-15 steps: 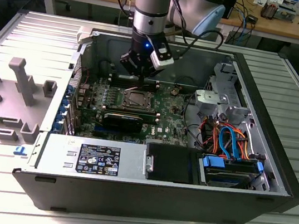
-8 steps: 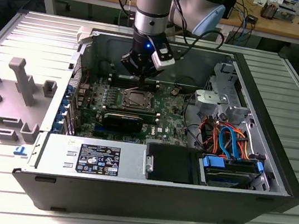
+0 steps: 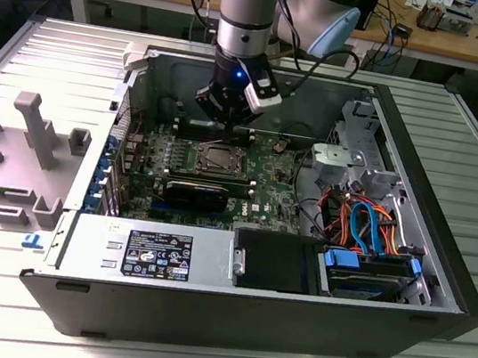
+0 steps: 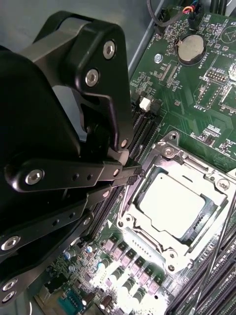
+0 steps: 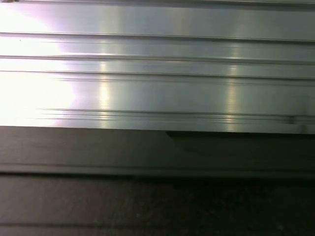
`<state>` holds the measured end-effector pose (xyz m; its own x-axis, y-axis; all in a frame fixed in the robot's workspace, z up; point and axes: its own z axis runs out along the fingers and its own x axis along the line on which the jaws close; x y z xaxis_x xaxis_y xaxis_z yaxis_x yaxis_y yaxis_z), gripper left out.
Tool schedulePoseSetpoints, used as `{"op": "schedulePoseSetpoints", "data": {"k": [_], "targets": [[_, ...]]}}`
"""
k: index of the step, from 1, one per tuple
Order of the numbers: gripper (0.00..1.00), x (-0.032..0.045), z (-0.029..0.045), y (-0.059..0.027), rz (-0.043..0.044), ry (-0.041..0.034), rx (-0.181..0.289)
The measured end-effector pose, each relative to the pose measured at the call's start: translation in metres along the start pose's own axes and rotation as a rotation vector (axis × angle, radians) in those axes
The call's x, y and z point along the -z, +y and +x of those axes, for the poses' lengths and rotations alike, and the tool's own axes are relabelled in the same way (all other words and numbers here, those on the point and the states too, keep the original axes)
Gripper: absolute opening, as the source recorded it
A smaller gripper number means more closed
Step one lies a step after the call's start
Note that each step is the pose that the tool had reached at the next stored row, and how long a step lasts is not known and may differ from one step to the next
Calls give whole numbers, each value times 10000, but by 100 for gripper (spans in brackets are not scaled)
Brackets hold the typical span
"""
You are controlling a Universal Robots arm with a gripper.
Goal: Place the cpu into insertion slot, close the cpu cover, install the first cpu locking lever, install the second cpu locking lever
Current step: 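Install the first cpu locking lever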
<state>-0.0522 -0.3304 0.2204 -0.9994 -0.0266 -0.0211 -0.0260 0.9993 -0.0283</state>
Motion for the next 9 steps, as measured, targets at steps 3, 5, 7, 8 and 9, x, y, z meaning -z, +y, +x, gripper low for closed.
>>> {"op": "schedulePoseSetpoints", "data": {"k": [3,5,7,8,9], "targets": [[11,-10,-3,1,-1,0,20],[11,-16,-8,2,1,0,34],[11,-26,-15,3,-1,-2,51],[11,-30,-17,3,-1,-2,56],[11,-33,-19,4,-1,-1,60]]}}
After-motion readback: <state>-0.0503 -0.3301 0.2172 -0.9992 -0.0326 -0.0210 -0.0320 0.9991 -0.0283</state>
